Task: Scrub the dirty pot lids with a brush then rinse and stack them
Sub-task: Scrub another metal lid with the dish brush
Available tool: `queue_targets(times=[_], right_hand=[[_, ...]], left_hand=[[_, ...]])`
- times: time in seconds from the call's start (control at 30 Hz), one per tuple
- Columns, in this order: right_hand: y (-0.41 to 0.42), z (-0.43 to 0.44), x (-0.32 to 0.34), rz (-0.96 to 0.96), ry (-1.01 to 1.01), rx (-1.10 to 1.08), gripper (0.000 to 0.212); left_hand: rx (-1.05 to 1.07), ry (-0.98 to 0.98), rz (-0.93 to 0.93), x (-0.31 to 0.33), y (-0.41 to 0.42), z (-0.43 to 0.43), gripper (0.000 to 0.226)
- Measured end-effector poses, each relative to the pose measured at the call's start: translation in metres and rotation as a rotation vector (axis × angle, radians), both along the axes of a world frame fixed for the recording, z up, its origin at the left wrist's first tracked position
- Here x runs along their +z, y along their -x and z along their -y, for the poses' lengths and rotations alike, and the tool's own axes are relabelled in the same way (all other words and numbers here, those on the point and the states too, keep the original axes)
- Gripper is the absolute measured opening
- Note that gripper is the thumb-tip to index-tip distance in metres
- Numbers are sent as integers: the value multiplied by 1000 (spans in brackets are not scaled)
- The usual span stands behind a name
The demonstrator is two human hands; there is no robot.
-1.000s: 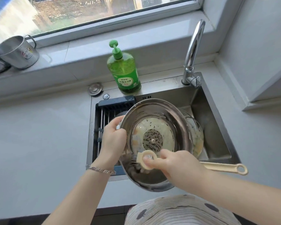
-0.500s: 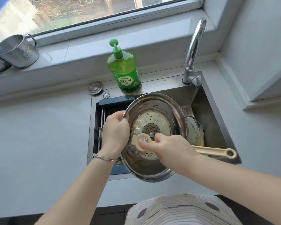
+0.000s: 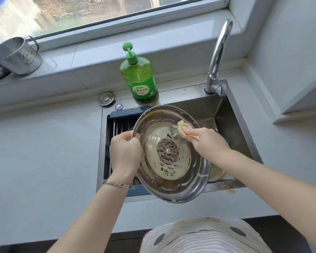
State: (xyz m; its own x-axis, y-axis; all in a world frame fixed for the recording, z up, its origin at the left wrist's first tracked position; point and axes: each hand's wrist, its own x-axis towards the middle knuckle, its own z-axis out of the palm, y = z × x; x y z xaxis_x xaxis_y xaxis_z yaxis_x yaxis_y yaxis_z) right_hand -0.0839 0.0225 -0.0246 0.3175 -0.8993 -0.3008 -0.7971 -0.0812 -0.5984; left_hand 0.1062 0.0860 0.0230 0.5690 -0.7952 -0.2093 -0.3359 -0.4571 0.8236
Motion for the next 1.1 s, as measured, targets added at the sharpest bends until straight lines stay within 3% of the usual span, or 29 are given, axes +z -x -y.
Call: queue_targets(times=[0.2, 0.43, 0.5, 0.6, 0.73, 0.83, 0.93, 1.1], right_hand=[[20, -31, -29, 23, -147, -88, 32], [4, -95, -13, -40, 27, 129, 39], [0, -92, 0, 104, -31, 107, 37], [0, -59, 13, 335, -88, -115, 35], [-6, -4, 8, 185, 30, -361, 41], [-36, -13, 14, 182, 146, -152, 47], [-48, -29, 17, 185, 349, 132, 50], [-11, 4, 3, -202, 301, 14, 54]], left_hand=[[121, 35, -51, -3, -3, 5, 33], [216, 35, -81, -5, 0, 11, 39], [185, 30, -66, -5, -1, 9, 37], [124, 15, -82, -4, -2, 7, 29], [-52, -8, -155, 5, 9, -1, 22], [-158, -32, -129, 2, 17, -5, 28], [-111, -21, -140, 3, 13, -5, 35], [-122, -16, -130, 14, 10, -11, 44]])
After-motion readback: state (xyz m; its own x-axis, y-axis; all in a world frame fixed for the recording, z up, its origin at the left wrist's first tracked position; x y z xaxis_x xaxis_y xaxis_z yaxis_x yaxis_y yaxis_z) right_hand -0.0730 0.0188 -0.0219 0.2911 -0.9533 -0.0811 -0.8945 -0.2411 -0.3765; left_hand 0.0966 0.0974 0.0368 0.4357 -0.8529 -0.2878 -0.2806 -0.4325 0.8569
